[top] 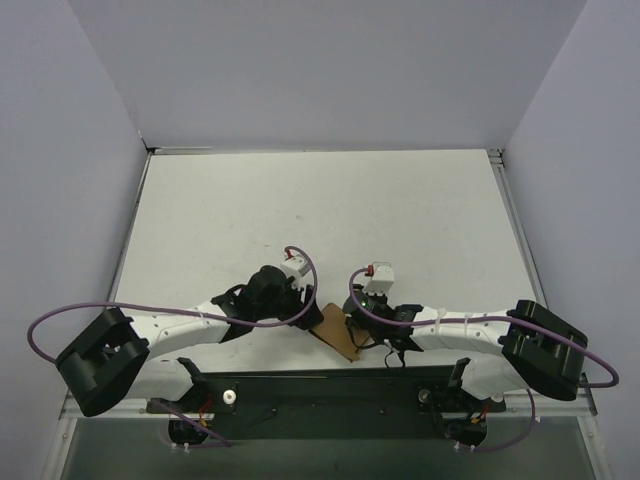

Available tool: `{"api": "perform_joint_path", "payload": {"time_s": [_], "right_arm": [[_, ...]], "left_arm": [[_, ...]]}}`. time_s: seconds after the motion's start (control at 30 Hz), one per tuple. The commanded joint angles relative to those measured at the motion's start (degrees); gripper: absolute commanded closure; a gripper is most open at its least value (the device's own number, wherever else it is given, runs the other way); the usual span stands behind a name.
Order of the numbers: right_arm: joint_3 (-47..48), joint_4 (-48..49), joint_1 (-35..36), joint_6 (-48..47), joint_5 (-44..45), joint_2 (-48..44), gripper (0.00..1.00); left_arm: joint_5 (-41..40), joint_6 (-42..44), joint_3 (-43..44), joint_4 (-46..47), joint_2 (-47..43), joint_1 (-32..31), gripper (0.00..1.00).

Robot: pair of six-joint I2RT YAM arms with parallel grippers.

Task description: Fold the paper box

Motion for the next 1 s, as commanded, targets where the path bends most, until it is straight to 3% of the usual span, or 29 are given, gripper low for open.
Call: {"api": "perform_joint_path", "payload": {"time_s": [0.0,0.03,0.13,0.27,0.6,0.87,0.97], "right_arm": [[0.75,-3.49,-0.24,-1.51,2.53,-3.74,0.63],[1.01,-4.54,-0.15,-1.86,2.70,-4.71,0.54],[1.72,-9.64,-0.32,-2.48,2.18,-9.63,0.40],[1.28,-20.08,-1.20,-0.55,-0.97,-17.36,0.34],[-3.28,-21.70,-2.08,12.10,-17.68,-22.39,0.35],[-9.44,-13.44,-2.08,18.08,-14.70,-25.29,0.36],[-10.41,-10.97,-2.26,18.61,-14.52,-24.24,0.41]], "left_arm": [[-0.47,0.87,-1.14,2.80,1.71,0.13,0.33],[-0.47,0.96,-1.31,3.15,2.24,0.13,0.35],[0.23,1.49,-1.93,4.55,3.38,0.21,0.40],[1.11,2.01,-2.46,6.49,4.26,0.13,0.52],[2.34,2.89,-2.02,6.94,5.49,0.13,0.67],[2.17,2.72,-1.75,6.32,5.67,0.13,0.67],[2.25,2.80,-1.58,6.14,5.67,0.04,0.67]]}}
